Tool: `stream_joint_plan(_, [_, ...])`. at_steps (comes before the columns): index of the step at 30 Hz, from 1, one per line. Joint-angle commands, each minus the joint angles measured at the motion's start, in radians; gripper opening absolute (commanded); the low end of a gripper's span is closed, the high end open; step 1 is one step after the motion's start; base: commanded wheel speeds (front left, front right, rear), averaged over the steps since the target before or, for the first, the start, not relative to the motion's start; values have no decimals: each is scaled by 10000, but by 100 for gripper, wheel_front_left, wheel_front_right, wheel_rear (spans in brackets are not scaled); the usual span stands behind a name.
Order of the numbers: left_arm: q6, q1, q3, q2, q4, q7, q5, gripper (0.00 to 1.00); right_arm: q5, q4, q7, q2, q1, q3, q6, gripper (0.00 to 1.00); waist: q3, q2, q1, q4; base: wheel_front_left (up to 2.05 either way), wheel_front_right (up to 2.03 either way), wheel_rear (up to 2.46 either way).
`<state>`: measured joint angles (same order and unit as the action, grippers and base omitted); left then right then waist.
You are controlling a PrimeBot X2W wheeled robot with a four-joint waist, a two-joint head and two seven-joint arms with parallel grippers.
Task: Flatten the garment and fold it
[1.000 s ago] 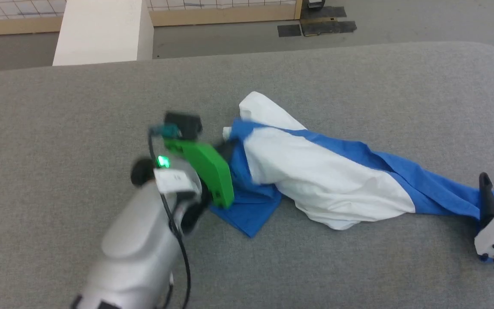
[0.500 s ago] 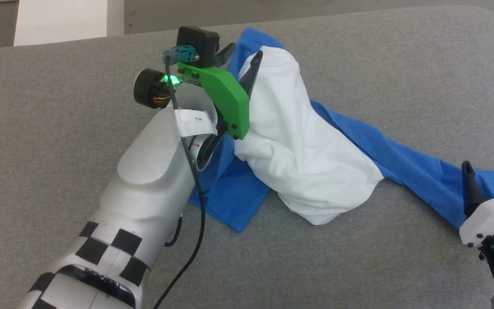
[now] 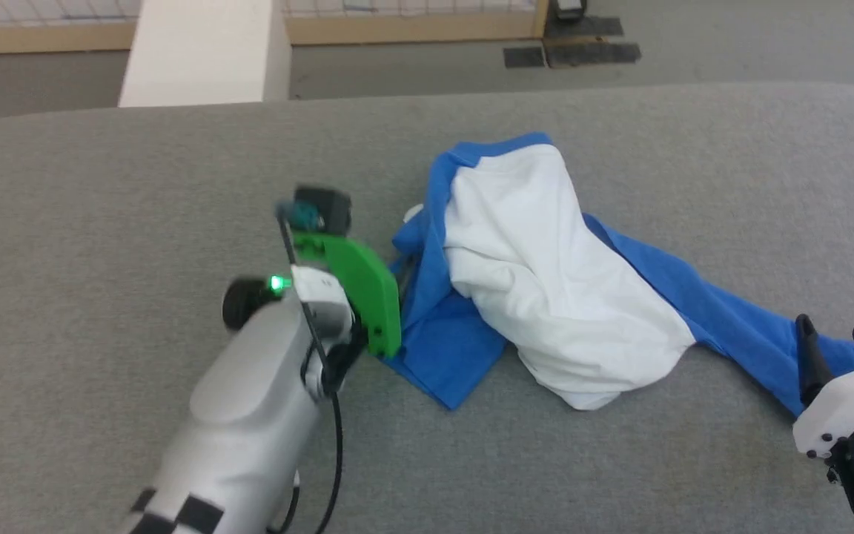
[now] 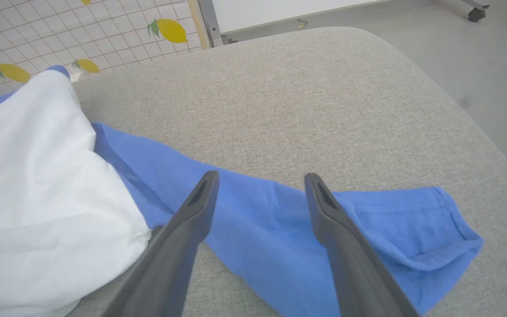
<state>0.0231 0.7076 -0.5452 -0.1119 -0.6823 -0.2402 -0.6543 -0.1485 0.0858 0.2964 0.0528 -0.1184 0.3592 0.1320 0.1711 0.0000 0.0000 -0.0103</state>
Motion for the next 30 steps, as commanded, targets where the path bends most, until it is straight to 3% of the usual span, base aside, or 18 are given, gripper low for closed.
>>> stream_joint_plan(1, [-170, -271, -78, -121, 353, -511, -112, 100, 33, -1, 27, -20, 109, -38, -13, 100, -396, 0, 0, 425, 0, 0, 0])
stream_joint_plan(5, [-511, -1029, -371, -321, 1487, -1949, -336, 100, -30, -16, 47, -23, 144, -131, -13, 100, -342, 0, 0, 425, 0, 0, 0])
stream_joint_plan(9, [-895, -1515, -563, -514, 2183, -2566, -311, 100, -107, -47, 65, -24, 105, -184, -13, 100, -186, 0, 0, 215, 0, 0, 0])
stream_joint_plan(16, [-1268, -1786, -684, -652, 2096, -2755, -192, 100, -148, -56, 45, -25, 82, -91, -13, 100, 132, 0, 0, -303, 0, 0, 0])
stream_joint_plan(21, [-1176, -1815, -755, -492, 1626, -2617, -258, 100, -223, -3, -29, -25, 84, -35, -13, 100, 327, 0, 0, -525, 0, 0, 0])
stream_joint_plan(22, [-1132, -1828, -781, -483, 1518, -2613, -271, 68, -233, 21, -42, -25, 77, -28, -13, 100, 345, 0, 0, -549, 0, 0, 0])
stream_joint_plan(23, [-1084, -1853, -778, -474, 1443, -2622, -322, 0, -239, 42, -52, -25, 63, -30, -13, 100, 352, 0, 0, -565, 0, 0, 0])
stream_joint_plan(27, [-937, -2038, -520, -577, 1390, -2551, -682, 0, -261, 162, -131, -25, 44, 24, -13, 100, 251, 0, 0, -504, 0, 0, 0])
stream_joint_plan(30, [-1100, -2319, 174, -942, 1801, -2129, -1097, 0, -259, 279, -194, -25, 69, 80, -13, 100, 35, 0, 0, -324, 0, 0, 0])
